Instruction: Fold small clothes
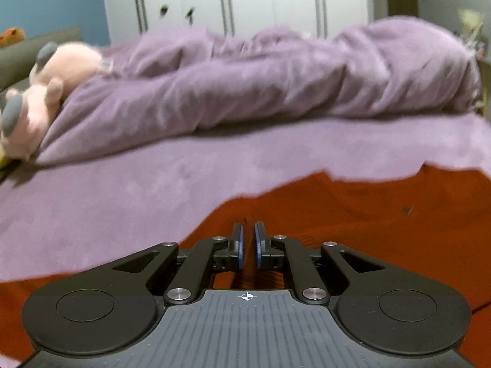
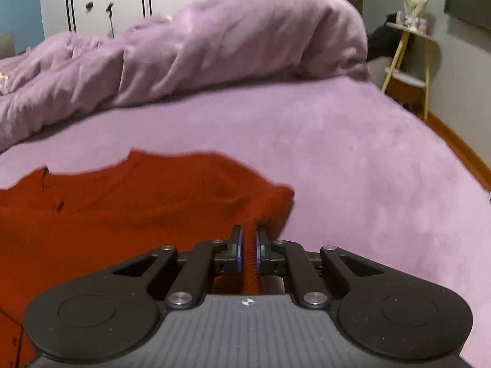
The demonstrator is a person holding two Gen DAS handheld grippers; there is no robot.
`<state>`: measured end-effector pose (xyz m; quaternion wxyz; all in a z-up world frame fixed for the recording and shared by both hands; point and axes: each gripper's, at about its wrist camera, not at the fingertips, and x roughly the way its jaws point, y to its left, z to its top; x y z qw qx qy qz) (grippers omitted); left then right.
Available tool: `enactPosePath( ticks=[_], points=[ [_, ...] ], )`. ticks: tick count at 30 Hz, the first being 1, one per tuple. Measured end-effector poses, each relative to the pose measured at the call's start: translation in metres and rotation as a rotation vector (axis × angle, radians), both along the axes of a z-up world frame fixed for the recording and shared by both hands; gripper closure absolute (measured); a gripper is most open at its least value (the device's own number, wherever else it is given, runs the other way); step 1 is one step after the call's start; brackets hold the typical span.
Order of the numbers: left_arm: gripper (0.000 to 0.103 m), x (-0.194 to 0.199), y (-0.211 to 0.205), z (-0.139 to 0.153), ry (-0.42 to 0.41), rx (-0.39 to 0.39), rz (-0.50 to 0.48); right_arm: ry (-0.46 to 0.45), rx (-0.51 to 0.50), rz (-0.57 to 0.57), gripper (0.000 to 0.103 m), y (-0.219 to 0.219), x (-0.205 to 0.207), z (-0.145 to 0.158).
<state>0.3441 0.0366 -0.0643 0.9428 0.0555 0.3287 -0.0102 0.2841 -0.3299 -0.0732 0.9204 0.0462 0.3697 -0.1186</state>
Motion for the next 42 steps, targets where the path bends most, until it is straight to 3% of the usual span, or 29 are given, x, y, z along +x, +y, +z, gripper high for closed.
enactPosePath(
  ticks=[1, 3, 4, 6, 8, 11, 15, 19, 23, 24, 27, 30, 36, 42],
  points=[
    [0.093, -0.001, 0.004, -0.002, 0.016, -0.012, 0.019, -0.009, 0.014, -0.006, 0.089, -0.001, -0.006, 0.006],
    [0.089, -0.007, 0.016, -0.001, 0.051, -0.061, 0.043, -0.066, 0.140, -0.033, 0.087, -0.010, -0.030, 0.021],
    [0.087, -0.013, 0.021, 0.000, 0.062, -0.102, 0.040, -0.088, 0.236, -0.040, 0.086, -0.016, -0.044, 0.026],
    [0.071, -0.026, 0.025, 0.003, 0.065, -0.162, 0.022, -0.114, 0.484, -0.043, 0.083, -0.025, -0.075, 0.028],
    [0.065, -0.036, 0.020, 0.003, 0.075, -0.192, -0.007, -0.112, 0.669, -0.049, 0.074, -0.026, -0.101, 0.018],
    [0.064, -0.039, 0.005, -0.003, 0.108, -0.187, -0.054, -0.081, 0.759, -0.095, 0.069, -0.021, -0.113, -0.001],
    [0.064, -0.040, -0.006, -0.010, 0.144, -0.197, -0.065, -0.087, 0.738, -0.183, 0.069, -0.021, -0.103, -0.016],
    [0.064, -0.038, -0.007, -0.016, 0.163, -0.200, -0.046, -0.080, 0.655, -0.205, 0.097, -0.027, -0.093, -0.015],
    [0.063, -0.037, -0.007, -0.025, 0.184, -0.189, -0.044, -0.108, 0.504, -0.217, 0.099, -0.038, -0.092, -0.015],
    [0.062, -0.037, -0.007, -0.027, 0.183, -0.185, -0.046, -0.110, 0.505, -0.214, 0.100, -0.039, -0.092, -0.018],
    [0.060, -0.038, -0.004, -0.027, 0.178, -0.180, -0.046, -0.107, 0.476, -0.184, 0.099, -0.031, -0.093, -0.019],
    [0.059, -0.038, 0.004, -0.024, 0.186, -0.193, -0.028, -0.106, 0.447, -0.132, 0.088, -0.019, -0.103, -0.004],
    [0.055, -0.043, 0.016, -0.022, 0.194, -0.220, -0.004, -0.198, 0.322, 0.063, 0.083, 0.013, -0.115, 0.029],
    [0.053, -0.038, 0.016, -0.024, 0.215, -0.252, 0.009, -0.086, 0.286, 0.104, 0.083, 0.039, -0.072, 0.005]
  ],
)
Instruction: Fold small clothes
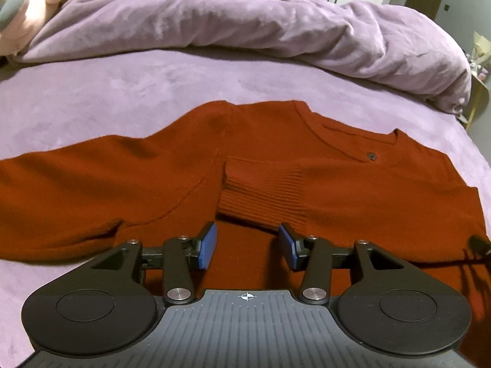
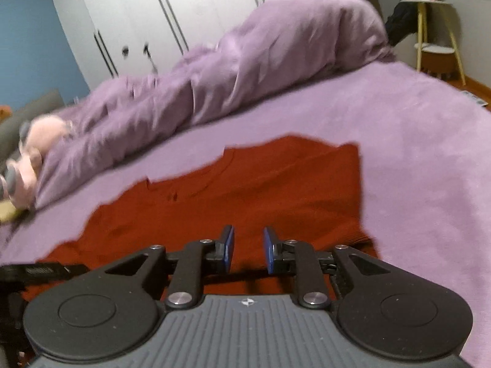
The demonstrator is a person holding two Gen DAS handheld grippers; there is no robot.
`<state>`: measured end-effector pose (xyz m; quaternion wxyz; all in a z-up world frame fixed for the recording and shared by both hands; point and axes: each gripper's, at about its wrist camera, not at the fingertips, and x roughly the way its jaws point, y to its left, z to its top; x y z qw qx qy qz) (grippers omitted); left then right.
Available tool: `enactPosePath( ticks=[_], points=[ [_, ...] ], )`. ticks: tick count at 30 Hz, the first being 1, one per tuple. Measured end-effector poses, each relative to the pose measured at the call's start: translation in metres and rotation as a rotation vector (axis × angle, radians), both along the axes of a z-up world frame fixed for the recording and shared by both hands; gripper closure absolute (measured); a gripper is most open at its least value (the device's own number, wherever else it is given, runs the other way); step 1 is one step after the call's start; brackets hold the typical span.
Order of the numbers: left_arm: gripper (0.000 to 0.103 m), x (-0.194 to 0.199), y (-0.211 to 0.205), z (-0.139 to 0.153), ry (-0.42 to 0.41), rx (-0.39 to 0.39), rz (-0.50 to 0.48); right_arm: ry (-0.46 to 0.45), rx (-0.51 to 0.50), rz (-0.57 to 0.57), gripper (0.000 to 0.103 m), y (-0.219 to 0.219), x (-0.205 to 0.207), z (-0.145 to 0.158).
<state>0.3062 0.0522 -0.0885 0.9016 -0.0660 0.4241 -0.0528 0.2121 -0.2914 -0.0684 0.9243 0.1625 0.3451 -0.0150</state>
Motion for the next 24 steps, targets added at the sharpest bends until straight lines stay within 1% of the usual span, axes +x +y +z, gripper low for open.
enactPosePath(
  ticks=[1, 2, 5, 10, 13, 16, 19, 21, 22, 23, 24],
  points=[
    [0.053, 0.001, 0.000, 0.000, -0.001, 0.005, -0.001, 0.040, -0.022, 0.002, 0.083, 0.004, 0.006, -0.008],
    [0.053, 0.002, -0.001, 0.000, -0.002, 0.011, -0.003, 0.051, -0.035, 0.001, 0.083, 0.006, 0.007, -0.013],
    [0.053, 0.005, -0.004, -0.002, -0.005, 0.030, -0.012, 0.029, -0.109, 0.029, 0.083, 0.014, 0.008, -0.019],
    [0.051, 0.009, -0.014, -0.003, -0.029, 0.076, -0.022, 0.021, -0.162, 0.048, 0.083, 0.018, 0.011, -0.023],
    [0.050, 0.013, -0.018, -0.003, -0.035, 0.082, -0.017, 0.024, -0.222, 0.050, 0.083, 0.027, 0.021, -0.024],
    [0.046, 0.017, -0.016, -0.006, -0.028, 0.071, -0.003, 0.027, -0.260, 0.042, 0.083, 0.034, 0.025, -0.026],
    [0.045, 0.011, -0.010, -0.004, -0.018, 0.045, -0.010, 0.034, -0.262, 0.040, 0.083, 0.034, 0.024, -0.025],
    [0.042, 0.002, -0.001, -0.002, -0.009, 0.016, -0.027, 0.043, -0.233, 0.039, 0.082, 0.032, 0.019, -0.019],
    [0.040, -0.004, 0.005, -0.001, -0.004, 0.000, -0.026, 0.042, -0.213, 0.040, 0.079, 0.031, 0.014, -0.016],
    [0.036, -0.012, 0.015, 0.000, 0.004, -0.021, -0.016, 0.038, -0.191, 0.041, 0.074, 0.031, 0.009, -0.014],
    [0.029, -0.019, 0.024, 0.001, 0.005, -0.043, -0.004, 0.030, -0.168, 0.036, 0.073, 0.030, 0.001, -0.013]
  ],
)
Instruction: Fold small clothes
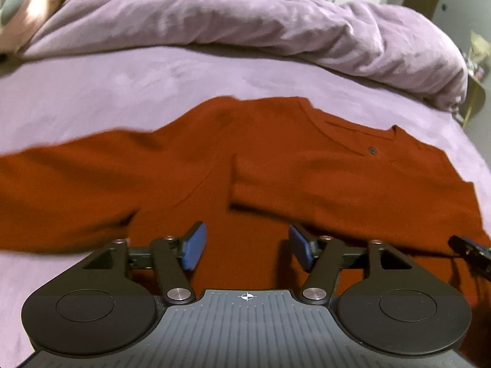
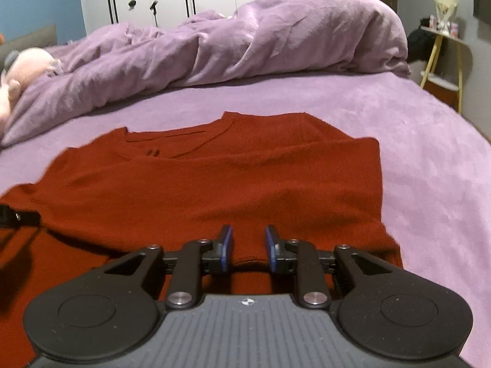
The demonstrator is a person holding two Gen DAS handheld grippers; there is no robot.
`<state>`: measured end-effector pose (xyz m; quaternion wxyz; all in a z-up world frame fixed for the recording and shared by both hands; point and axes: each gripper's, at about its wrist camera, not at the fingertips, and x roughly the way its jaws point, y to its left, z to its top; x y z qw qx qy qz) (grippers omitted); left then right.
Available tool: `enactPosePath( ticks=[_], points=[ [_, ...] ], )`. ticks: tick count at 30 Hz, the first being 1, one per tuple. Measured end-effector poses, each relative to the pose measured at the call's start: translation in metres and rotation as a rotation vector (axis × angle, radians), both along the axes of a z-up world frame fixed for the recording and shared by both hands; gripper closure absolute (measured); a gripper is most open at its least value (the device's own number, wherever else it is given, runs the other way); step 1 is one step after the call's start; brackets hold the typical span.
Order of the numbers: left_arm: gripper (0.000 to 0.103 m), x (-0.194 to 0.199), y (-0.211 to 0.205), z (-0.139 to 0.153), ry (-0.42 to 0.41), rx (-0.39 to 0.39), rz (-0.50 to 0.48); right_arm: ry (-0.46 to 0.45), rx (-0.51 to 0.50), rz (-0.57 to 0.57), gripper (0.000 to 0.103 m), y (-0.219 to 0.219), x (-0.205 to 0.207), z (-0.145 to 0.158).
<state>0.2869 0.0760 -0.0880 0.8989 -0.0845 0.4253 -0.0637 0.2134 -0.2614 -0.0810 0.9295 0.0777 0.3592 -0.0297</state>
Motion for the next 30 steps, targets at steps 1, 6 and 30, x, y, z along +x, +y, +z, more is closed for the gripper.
enactPosePath(
  ticks=[1, 6, 30],
  points=[
    [0.027, -0.008, 0.012, 0.000, 0.003, -0.028, 0.019, -0.009, 0.016, -0.005, 0.073, 0.000, -0.007, 0.001],
    [0.021, -0.044, 0.084, 0.004, 0.000, -0.148, 0.156, 0.017, 0.100, -0.013, 0.067, 0.001, -0.039, 0.003],
    [0.092, -0.083, 0.353, -0.062, -0.126, -0.684, 0.897, 0.080, 0.192, -0.069, 0.061, 0.018, -0.077, 0.010]
  ],
)
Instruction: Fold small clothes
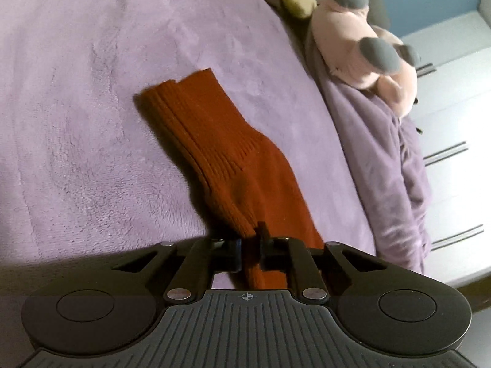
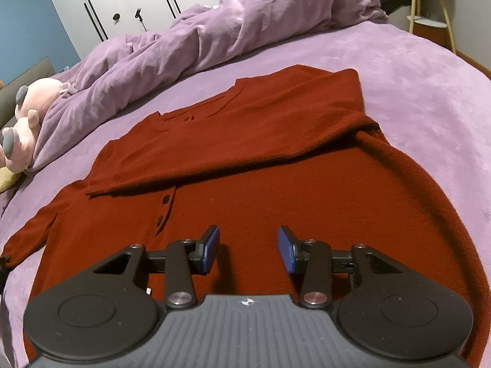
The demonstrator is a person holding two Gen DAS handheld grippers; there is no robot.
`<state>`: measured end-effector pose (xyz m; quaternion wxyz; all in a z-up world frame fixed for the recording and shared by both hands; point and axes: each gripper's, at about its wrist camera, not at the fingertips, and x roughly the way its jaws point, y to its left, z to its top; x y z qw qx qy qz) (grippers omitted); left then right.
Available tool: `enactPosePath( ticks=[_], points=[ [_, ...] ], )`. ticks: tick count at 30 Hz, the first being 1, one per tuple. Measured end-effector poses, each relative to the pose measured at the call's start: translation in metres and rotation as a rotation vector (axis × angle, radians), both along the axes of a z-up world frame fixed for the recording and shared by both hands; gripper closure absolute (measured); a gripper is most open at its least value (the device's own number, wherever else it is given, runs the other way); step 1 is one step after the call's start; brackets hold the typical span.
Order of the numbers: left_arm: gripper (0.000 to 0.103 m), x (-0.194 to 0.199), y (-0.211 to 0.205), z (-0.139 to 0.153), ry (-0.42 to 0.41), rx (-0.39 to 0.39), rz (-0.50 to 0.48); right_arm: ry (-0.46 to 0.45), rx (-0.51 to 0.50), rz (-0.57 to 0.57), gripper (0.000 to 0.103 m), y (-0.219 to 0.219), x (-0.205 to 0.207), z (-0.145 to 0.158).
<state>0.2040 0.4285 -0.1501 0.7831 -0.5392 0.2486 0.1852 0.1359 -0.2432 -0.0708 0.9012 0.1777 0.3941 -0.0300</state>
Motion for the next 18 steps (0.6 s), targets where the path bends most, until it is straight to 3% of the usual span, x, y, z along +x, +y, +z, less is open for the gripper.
enactPosePath(
  ticks=[1, 5, 8, 11, 13, 14, 15, 17, 18],
  points=[
    [0.092, 0.000, -0.001, 0.004, 0.006, 0.024, -0.009, 0.001, 0.005, 0.000, 0.061, -0.001, 0.000, 0.000],
    [0.095, 0.010, -0.039, 0.049, 0.009, 0.300, -0.118, -0.008, 0.041, 0.001, 0.061, -0.006, -0.001, 0.003],
    [0.095, 0.020, -0.100, 0.102, -0.109, 0.477, -0.283, -0.020, 0.067, -0.001, 0.061, -0.009, -0.003, 0.004],
    [0.095, 0.026, -0.180, 0.147, -0.266, 0.597, -0.480, -0.038, 0.083, 0.000, 0.061, -0.010, -0.006, 0.007],
    [0.092, 0.029, -0.244, 0.164, -0.348, 0.624, -0.651, -0.051, 0.100, 0.000, 0.061, -0.011, -0.009, 0.010],
    [0.087, 0.030, -0.273, 0.166, -0.366, 0.638, -0.718, -0.057, 0.107, 0.001, 0.061, -0.012, -0.010, 0.012],
    [0.075, 0.031, -0.302, 0.162, -0.375, 0.624, -0.786, -0.062, 0.113, 0.002, 0.061, -0.013, -0.011, 0.013],
    [0.064, 0.035, -0.348, 0.142, -0.340, 0.592, -0.940, -0.063, 0.123, 0.010, 0.061, -0.016, -0.012, 0.014],
    [0.066, 0.036, -0.368, 0.127, -0.296, 0.594, -0.997, -0.058, 0.125, 0.015, 0.061, -0.018, -0.011, 0.014]
  ],
)
